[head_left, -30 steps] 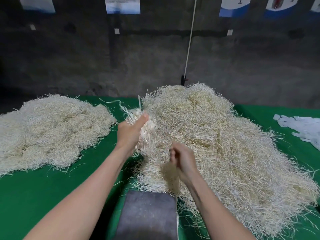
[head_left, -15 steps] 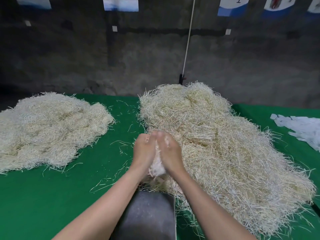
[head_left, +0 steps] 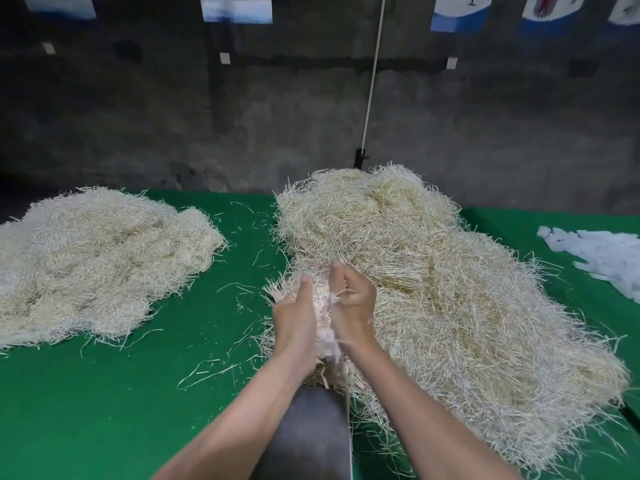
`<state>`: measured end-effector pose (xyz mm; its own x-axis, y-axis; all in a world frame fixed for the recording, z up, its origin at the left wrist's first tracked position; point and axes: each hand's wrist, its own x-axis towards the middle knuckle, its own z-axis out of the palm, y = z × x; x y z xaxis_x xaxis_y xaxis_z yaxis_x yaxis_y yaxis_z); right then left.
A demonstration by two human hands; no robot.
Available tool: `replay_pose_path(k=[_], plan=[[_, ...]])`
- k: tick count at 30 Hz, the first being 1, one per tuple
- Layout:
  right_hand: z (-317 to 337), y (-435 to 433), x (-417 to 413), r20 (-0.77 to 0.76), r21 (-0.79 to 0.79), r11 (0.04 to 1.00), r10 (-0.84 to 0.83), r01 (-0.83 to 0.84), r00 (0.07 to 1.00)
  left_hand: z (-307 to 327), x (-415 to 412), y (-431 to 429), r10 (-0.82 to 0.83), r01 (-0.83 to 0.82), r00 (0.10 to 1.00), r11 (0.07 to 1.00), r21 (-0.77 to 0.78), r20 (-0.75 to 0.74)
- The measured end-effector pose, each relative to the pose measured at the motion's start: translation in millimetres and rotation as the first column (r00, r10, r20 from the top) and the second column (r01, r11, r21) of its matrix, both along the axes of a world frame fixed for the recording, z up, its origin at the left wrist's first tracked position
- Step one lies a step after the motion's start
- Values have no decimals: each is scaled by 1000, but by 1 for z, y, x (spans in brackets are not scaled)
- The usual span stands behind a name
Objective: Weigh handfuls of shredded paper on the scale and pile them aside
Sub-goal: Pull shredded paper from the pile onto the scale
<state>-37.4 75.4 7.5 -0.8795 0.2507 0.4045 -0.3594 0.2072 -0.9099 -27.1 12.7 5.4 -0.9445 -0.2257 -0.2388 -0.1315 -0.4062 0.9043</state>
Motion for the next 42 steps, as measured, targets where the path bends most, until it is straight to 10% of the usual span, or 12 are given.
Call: replay_pose_path(k=[4, 9, 12, 16, 21, 23, 27, 29, 34, 42], plan=[[-14, -15, 18, -74, 190, 980, -44, 58, 996, 15, -9, -8, 19, -18, 996, 1000, 12, -88], [-9, 5, 7, 51, -155, 987, -36, 43, 998, 13, -3, 5, -77, 78, 997, 986, -150, 8], [-30, -13, 22, -72, 177, 978, -95, 107, 993, 13, -9, -2, 19, -26, 997, 995, -93, -78], [-18, 22, 7, 133, 141, 990, 10, -29, 991, -2, -3, 3, -105, 91, 994, 948, -305, -30], [-8, 10, 16, 186, 3, 923, 377, -384, 908, 2, -18, -8, -57, -153, 951, 768, -621, -305], [-13, 3, 20, 214, 148, 927, 309, -344, 926, 4, -22, -8, -10, -141, 960, 845, -516, -278], [-9, 21, -2, 314, -296, 954, 137, -40, 940, -8, -3, -13, -221, 200, 974, 941, -274, -48], [-8, 30, -12, 328, -202, 979, 44, 25, 944, -17, 16, -4, -367, 359, 930, 923, -136, -36], [-47, -6, 33, -12, 433, 900, -42, 43, 999, -19, -9, -10, 75, -89, 993, 985, 149, 95], [-39, -8, 27, 41, 306, 943, -150, 130, 988, -11, -9, -6, 31, -31, 994, 999, 5, 108]])
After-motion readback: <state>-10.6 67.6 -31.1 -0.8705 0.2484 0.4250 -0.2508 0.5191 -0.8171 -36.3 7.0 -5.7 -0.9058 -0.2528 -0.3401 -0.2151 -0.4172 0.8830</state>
